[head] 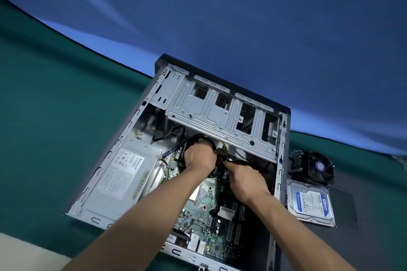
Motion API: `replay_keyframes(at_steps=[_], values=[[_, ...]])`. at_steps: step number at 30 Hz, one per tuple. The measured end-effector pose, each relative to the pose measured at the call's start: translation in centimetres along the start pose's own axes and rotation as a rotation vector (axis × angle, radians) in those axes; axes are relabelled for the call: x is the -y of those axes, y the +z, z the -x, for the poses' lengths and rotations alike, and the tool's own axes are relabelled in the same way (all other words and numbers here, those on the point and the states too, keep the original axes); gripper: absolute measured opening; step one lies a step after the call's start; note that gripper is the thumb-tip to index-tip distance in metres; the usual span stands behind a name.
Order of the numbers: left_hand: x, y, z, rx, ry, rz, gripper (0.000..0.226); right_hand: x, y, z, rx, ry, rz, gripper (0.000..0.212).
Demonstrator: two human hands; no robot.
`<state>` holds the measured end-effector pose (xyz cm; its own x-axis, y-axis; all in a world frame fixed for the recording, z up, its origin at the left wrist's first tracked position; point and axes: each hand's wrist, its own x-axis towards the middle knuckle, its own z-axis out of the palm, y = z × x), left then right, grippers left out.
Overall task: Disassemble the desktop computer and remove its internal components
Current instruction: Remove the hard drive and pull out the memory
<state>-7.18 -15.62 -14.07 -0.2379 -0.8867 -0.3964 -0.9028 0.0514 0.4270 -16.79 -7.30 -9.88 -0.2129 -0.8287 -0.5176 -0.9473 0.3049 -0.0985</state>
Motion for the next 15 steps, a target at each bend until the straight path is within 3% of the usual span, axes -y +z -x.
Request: replay_keyframes(at_steps=[8,15], values=[[0.3,0.1,-0.8,0.008,0.159,-0.107,0.01,0.5,-0.1,-0.5,0.025,0.024,-0.009,0.053],[1.9,-0.3,-1.7,0.06,0.178,0.03,0.011,1.5,0.4,-0.8,0.013,0.09,-0.083,0.056]])
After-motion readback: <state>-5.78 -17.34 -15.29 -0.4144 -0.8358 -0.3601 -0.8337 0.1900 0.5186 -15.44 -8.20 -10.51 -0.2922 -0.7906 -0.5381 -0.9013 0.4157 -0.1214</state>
